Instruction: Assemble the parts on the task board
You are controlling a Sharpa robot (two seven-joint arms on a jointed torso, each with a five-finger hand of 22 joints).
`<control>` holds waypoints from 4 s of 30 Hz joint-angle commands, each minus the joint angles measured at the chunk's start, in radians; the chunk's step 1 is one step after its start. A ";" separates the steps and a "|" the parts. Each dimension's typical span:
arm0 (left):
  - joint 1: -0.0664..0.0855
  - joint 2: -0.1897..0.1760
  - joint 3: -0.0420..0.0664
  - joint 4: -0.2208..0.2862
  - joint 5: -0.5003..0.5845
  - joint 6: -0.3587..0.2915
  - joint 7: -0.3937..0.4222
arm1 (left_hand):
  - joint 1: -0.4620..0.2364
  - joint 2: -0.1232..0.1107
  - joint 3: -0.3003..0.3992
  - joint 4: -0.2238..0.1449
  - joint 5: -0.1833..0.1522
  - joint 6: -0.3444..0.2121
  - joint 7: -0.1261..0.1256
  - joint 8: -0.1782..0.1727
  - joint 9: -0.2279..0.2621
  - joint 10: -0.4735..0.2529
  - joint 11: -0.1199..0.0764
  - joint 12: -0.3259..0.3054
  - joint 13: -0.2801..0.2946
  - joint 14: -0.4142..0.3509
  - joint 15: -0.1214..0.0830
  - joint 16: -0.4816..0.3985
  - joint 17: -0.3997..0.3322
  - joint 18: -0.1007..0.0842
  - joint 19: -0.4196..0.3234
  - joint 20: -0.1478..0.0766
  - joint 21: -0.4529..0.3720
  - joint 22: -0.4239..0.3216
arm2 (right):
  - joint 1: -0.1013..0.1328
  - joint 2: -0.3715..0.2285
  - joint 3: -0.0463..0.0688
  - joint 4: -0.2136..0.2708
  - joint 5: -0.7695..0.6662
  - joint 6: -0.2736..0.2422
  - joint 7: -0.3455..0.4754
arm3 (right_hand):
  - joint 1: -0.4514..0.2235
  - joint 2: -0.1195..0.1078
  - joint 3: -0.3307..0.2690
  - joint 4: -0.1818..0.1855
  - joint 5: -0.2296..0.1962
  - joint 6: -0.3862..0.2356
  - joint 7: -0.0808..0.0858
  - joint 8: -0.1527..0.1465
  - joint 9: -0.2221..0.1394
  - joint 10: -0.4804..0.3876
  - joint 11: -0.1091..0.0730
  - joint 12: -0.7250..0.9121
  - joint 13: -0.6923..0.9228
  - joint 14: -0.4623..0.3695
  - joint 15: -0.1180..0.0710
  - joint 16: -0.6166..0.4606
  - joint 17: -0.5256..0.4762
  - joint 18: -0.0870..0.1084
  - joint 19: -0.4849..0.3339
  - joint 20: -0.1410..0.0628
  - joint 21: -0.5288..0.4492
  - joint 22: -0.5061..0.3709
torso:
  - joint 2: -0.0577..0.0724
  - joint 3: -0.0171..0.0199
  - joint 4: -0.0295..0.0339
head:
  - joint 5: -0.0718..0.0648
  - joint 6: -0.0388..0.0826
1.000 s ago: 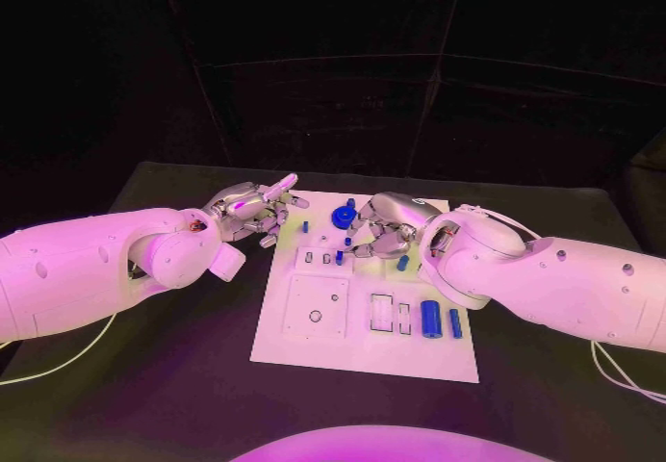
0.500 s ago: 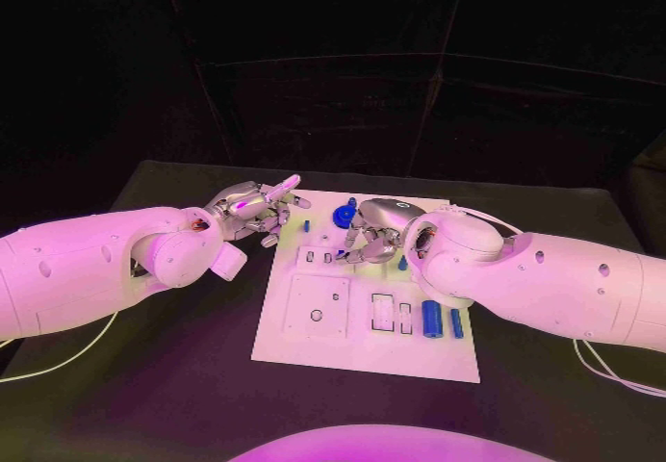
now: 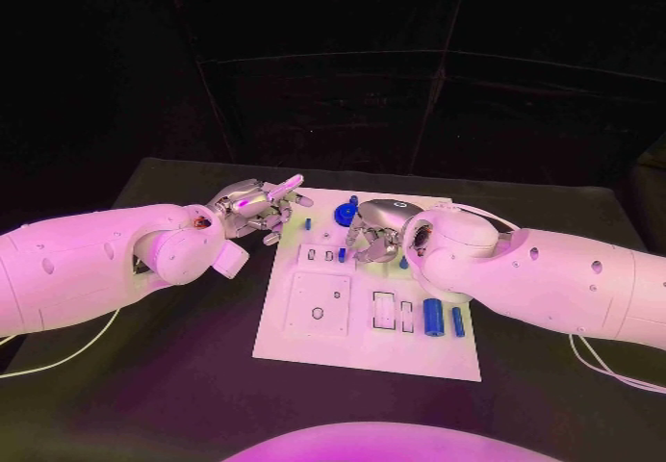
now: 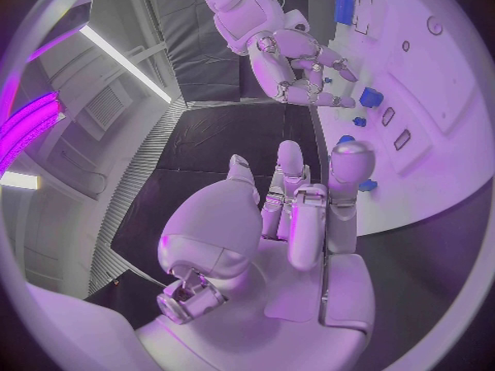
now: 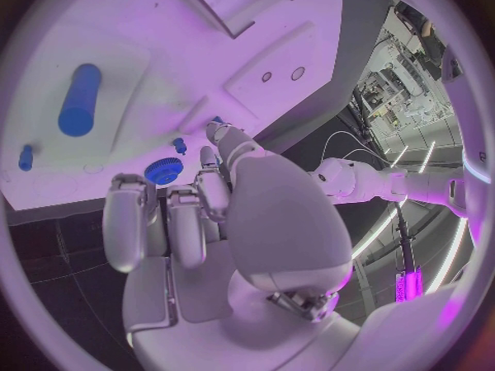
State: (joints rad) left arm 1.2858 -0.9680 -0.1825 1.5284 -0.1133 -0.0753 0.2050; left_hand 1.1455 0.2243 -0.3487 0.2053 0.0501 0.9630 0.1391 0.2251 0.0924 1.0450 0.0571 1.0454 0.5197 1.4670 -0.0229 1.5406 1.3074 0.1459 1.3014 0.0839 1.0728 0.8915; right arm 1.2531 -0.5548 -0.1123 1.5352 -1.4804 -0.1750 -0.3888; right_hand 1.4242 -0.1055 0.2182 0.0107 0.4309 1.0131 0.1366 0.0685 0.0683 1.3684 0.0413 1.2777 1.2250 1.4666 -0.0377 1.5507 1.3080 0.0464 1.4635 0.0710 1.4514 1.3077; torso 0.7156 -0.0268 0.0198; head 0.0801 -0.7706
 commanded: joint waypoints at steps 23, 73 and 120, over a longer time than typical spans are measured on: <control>0.002 0.000 0.001 0.001 -0.009 0.011 -0.001 | 0.018 0.000 0.003 -0.009 -0.003 -0.004 0.002 -0.007 -0.001 -0.006 0.002 -0.006 -0.002 0.079 0.008 -0.004 0.182 -0.006 -0.003 0.004 -0.004 -0.001 | 0.001 0.017 -0.001 -0.052 0.061 0.055 0.053 | -0.110 -0.030 0.471 -0.123 0.085 0.030 -0.003 -0.001 0.002 0.010 0.002 0.025 0.026 0.098 0.005 0.005 0.238 0.001 0.018 0.002 0.012 0.046 | -0.001 0.0005 -0.0003 | 0.004 -0.010; 0.002 0.003 0.001 -0.004 -0.009 0.014 -0.005 | 0.020 0.000 0.003 -0.010 -0.003 -0.004 0.002 -0.007 -0.001 -0.006 0.002 -0.006 -0.002 0.079 0.008 -0.003 0.183 -0.006 -0.002 0.004 -0.003 0.001 | -0.001 0.041 -0.002 -0.078 0.078 0.073 0.067 | -0.150 -0.012 0.511 -0.154 0.069 0.055 -0.023 -0.004 0.002 0.004 -0.015 0.025 0.025 0.098 -0.009 0.004 0.238 0.002 0.016 -0.012 0.012 0.044 | -0.002 0.0004 -0.0006 | 0.006 -0.020; 0.002 0.002 0.001 -0.004 -0.009 0.020 -0.012 | 0.025 0.001 0.003 -0.014 -0.003 -0.005 0.003 -0.007 -0.002 -0.006 0.002 -0.006 -0.002 0.081 0.008 0.000 0.190 -0.008 0.001 0.004 0.002 0.007 | -0.002 0.086 -0.002 -0.115 0.051 0.063 0.066 | -0.173 -0.001 0.532 -0.185 0.056 -0.044 -0.050 -0.009 -0.004 0.005 -0.054 0.033 0.035 0.099 -0.040 0.007 0.242 0.002 0.016 -0.040 0.012 0.047 | -0.001 -0.0001 -0.0004 | 0.006 -0.022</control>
State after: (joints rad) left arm 1.2858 -0.9657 -0.1825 1.5226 -0.1188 -0.0679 0.1917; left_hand 1.1618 0.2250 -0.3473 0.1985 0.0501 0.9630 0.1391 0.2210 0.0918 1.0451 0.0572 1.0454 0.5194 1.4670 -0.0229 1.5407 1.3074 0.1459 1.3014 0.0839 1.0729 0.8980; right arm 1.2496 -0.4711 -0.1142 1.4198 -1.4163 -0.1059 -0.3292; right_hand 1.2576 -0.1076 0.7476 -0.1689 0.4939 0.9755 0.0866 0.0648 0.0649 1.3737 -0.0074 1.3044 1.2582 1.4668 -0.0701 1.5507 1.3073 0.0464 1.4653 0.0369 1.4590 1.3081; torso 0.7141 -0.0265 0.0193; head 0.0859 -0.7924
